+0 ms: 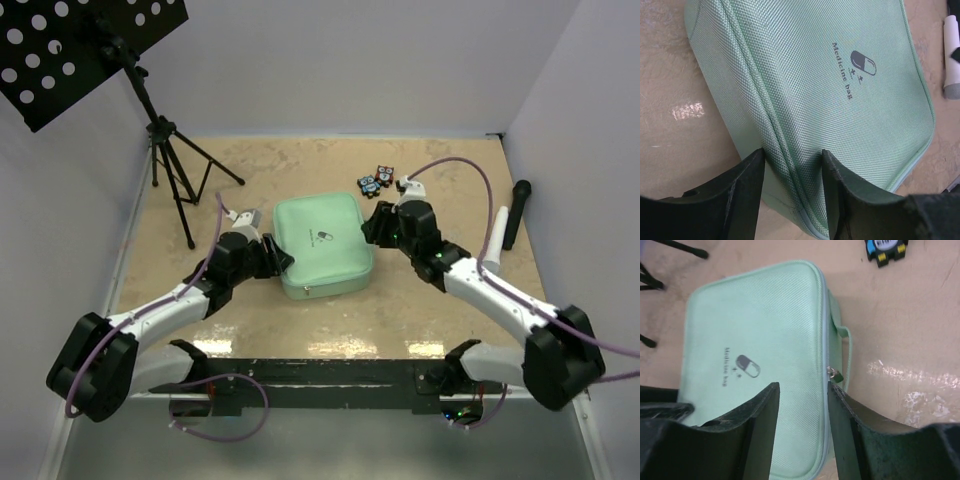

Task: Organize the medicine kit
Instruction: Zip the medicine box at the center of the board.

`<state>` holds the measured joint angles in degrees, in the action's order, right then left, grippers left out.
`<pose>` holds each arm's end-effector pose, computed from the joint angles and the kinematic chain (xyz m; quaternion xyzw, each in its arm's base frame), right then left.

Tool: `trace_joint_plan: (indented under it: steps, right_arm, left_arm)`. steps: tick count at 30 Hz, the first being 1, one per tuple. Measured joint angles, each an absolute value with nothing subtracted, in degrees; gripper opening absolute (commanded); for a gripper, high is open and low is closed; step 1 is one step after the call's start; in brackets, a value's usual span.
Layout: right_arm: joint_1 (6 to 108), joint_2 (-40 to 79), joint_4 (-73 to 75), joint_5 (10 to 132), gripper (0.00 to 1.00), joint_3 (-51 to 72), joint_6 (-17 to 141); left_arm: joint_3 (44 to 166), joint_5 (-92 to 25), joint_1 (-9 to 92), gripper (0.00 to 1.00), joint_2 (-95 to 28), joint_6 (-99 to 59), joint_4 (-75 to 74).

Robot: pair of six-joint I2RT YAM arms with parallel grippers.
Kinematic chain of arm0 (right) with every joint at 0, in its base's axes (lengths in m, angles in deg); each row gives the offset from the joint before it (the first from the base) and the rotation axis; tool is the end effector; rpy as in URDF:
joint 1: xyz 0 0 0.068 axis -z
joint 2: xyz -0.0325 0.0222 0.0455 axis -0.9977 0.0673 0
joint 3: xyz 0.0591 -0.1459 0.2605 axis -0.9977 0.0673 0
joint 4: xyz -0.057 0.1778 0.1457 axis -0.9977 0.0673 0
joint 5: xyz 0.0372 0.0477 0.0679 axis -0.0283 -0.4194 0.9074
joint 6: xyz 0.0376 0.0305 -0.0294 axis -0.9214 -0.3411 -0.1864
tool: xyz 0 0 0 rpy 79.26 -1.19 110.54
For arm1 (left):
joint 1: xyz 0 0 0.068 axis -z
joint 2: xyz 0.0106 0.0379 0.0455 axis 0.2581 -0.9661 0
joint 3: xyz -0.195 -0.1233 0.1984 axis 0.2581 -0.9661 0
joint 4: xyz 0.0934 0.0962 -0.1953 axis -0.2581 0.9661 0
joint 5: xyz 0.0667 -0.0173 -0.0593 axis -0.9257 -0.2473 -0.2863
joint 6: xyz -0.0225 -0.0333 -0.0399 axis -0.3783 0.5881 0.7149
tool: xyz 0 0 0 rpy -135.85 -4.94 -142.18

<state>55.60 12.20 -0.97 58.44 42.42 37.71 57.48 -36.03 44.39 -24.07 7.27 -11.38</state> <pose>0.2217 0.1267 0.2863 0.0264 0.8597 0.2262 0.4572 0.1749 -0.1032 0.2306 -0.0426 0.8580 -0.3206 0.3991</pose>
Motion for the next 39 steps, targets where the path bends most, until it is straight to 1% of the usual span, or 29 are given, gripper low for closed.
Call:
trace_joint_plan:
  steps: [3,5,8,10,14,18,23,27,30,33,39]
  right_arm:
    - [53.08,2.67,-1.32,55.99,0.46,45.02,39.34]
    - [48.89,-3.52,-1.69,54.86,0.45,47.41,39.91]
    - [41.17,-7.19,-1.69,52.3,0.45,48.89,40.15]
    - [36.56,-6.38,-1.8,50.55,0.45,48.89,40.02]
    - [27.86,-0.81,-0.86,45.15,0.45,48.89,38.62]
    - [22.57,3.17,-0.47,41.68,0.46,48.89,36.35]
    - [17.76,6.58,-1.01,38.16,0.5,48.89,33.49]
    - [16.23,9.84,-2.24,37.07,0.52,48.89,32.15]
    - [16.01,13.01,-3.13,36.24,0.53,48.89,31.5]
    - [15.95,15.87,-4.29,35.8,0.53,48.85,30.93]
    - [15.64,17.79,-8.49,33.42,0.53,48.85,29.71]
  left_arm:
    - [57.56,-36.2,44.39,0.37,-24.68,7.25,-12.1]
    - [57.87,-36.23,44.39,0.34,-25.49,7.25,-12.64]
    - [58.81,-36.2,44.41,0.32,-27.43,7.41,-13.89]
    - [59.25,-36.14,44.43,0.31,-28.62,7.82,-14.85]
    - [59.6,-36.18,44.63,0.3,-30.1,8.94,-16.62]
    - [59.51,-37.1,44.67,0.3,-30.01,10.66,-16.88]
    - [58.22,-39.35,45.0,0.29,-28.13,13.11,-17.32]
    - [57.52,-40.6,45.09,0.31,-27.0,14.18,-17.32]
    - [57.43,-40.73,45.09,0.39,-26.82,14.31,-17.3]
    - [57.43,-40.64,45.09,0.42,-26.8,14.31,-17.3]
    - [57.43,-39.99,45.09,0.46,-26.78,14.18,-17.04]
